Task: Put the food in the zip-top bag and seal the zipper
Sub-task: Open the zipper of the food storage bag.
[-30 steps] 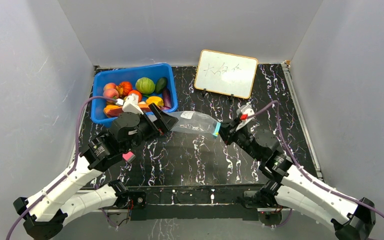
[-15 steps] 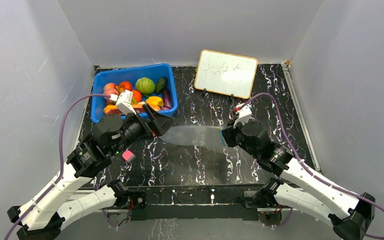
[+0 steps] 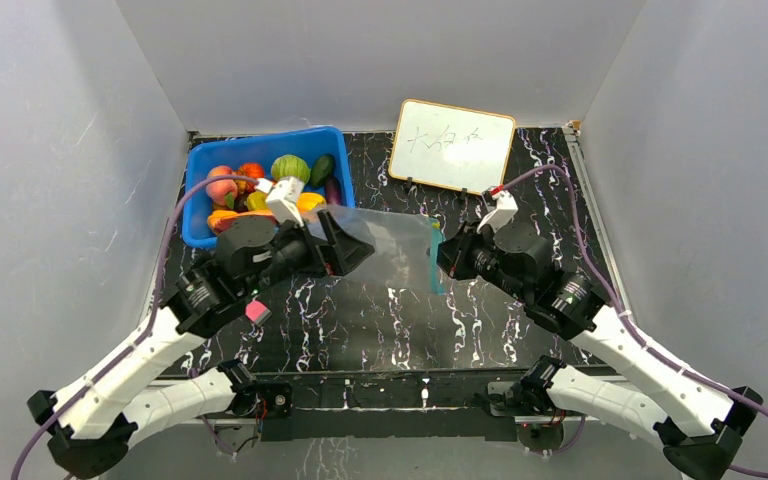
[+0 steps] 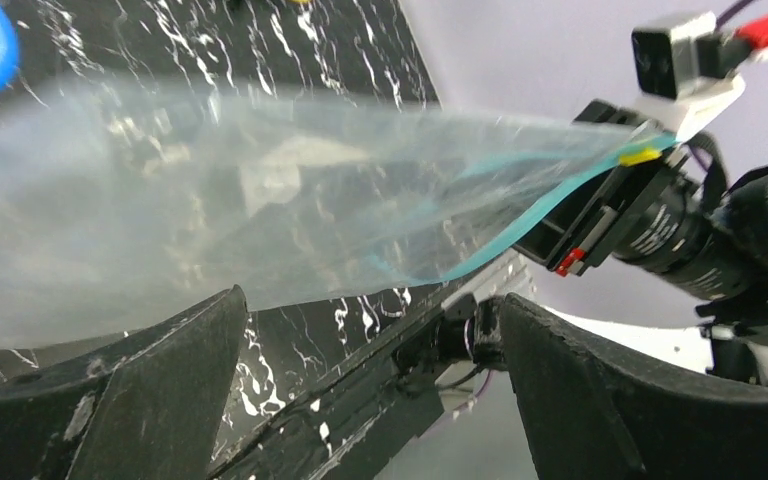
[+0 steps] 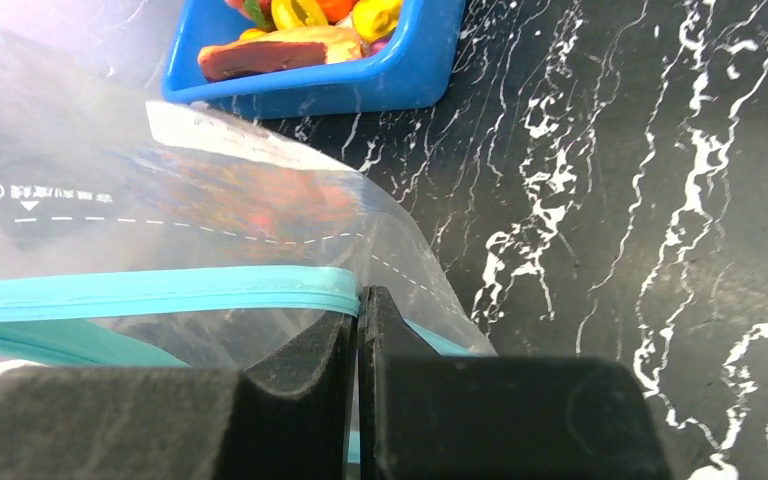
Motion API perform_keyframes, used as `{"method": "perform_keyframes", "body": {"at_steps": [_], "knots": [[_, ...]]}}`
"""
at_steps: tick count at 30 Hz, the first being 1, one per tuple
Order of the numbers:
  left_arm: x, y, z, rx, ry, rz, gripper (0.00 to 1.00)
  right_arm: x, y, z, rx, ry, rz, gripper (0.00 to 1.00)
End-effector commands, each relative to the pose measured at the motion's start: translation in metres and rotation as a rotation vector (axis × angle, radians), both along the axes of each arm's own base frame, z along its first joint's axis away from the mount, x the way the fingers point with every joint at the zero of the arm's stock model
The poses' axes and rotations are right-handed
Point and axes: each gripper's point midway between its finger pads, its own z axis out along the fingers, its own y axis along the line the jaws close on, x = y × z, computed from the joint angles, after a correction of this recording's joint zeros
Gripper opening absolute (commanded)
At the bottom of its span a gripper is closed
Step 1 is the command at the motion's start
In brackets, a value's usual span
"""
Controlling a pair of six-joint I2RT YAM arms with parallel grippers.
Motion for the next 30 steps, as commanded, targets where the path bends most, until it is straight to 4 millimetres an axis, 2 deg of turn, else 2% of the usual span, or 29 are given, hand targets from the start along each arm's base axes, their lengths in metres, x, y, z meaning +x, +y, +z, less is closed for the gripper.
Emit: {"method": "perform_keyframes", "body": {"at_steps": [1,5,8,12,15,20,25,30], "knots": [[-0.011,-0.030,-0.003,0.009,0.013,-0.174,0.95,-0.005,0.006,0.038,0.163,0.047,-0.032,0.00],[-0.008,-0.038,-0.014,0.017,0.049,-0.189,0.95,0.008,-0.036,0.029,0.049,0.048,-0.241,0.00],[-0.010,-0.046,-0.014,-0.025,0.050,-0.216,0.95,0.010,-0.066,0.024,-0.047,0.044,-0.350,0.00],[-0.010,-0.052,-0.017,-0.051,0.056,-0.231,0.95,0.003,-0.074,0.036,-0.067,0.059,-0.359,0.00],[-0.009,-0.057,-0.019,-0.053,0.063,-0.242,0.94,-0.001,-0.061,0.048,-0.053,0.086,-0.296,0.00],[-0.012,-0.073,-0.016,-0.111,0.060,-0.313,0.94,-0.005,-0.021,0.063,0.032,0.132,-0.144,0.00],[-0.008,-0.081,-0.016,-0.111,0.059,-0.331,0.95,-0.010,0.026,0.055,0.156,0.210,0.011,0.00],[0.006,-0.074,-0.036,-0.025,0.042,-0.262,0.97,-0.005,0.040,0.041,0.192,0.246,0.022,0.00]]}}
